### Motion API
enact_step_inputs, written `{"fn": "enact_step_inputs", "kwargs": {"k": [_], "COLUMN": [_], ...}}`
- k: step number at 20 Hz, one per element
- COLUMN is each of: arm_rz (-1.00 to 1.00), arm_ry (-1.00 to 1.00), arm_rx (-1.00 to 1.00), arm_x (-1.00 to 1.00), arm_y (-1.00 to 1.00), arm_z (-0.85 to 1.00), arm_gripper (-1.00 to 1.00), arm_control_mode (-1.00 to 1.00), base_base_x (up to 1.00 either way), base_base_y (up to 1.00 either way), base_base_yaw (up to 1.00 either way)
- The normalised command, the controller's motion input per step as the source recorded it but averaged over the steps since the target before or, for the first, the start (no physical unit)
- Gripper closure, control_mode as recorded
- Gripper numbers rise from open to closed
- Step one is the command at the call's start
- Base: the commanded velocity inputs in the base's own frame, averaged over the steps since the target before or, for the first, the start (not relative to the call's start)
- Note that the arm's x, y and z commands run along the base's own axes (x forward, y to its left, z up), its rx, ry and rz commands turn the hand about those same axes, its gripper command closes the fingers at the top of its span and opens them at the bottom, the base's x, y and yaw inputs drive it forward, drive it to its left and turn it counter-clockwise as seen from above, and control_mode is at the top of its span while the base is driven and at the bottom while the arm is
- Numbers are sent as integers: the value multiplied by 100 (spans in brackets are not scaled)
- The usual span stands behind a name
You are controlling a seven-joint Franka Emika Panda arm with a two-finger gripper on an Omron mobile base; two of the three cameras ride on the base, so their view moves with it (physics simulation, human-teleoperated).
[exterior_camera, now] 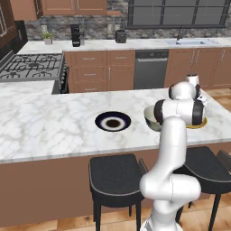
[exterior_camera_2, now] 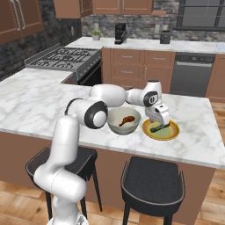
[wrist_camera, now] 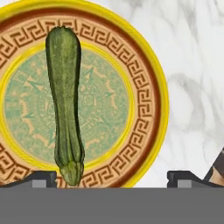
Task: Pick the chicken drumstick and squash from their plates and place them in the bowl. Then put the bowl in the fridge.
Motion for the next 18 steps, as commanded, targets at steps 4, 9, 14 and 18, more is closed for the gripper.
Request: {"fn": "enact_step_inputs", "kwargs": {"k": [4, 9, 14, 18], "arm_rz": [0, 0, 0, 0], "arm_ry": [0, 0, 0, -2], "arm_rx": [7, 8, 5, 2], "arm_x": [0, -1, -1, 3], "arm_y": [-7, 0, 3, 4], "arm_z": [-13, -16, -22, -17], "arm_gripper": [-100, -100, -100, -100], "arm_control_mode": [-100, -100, -100, -100], "base_base_x": [0, 0, 0, 0], "base_base_y": [0, 0, 0, 0], "base_base_yaw": [0, 0, 0, 0]}}
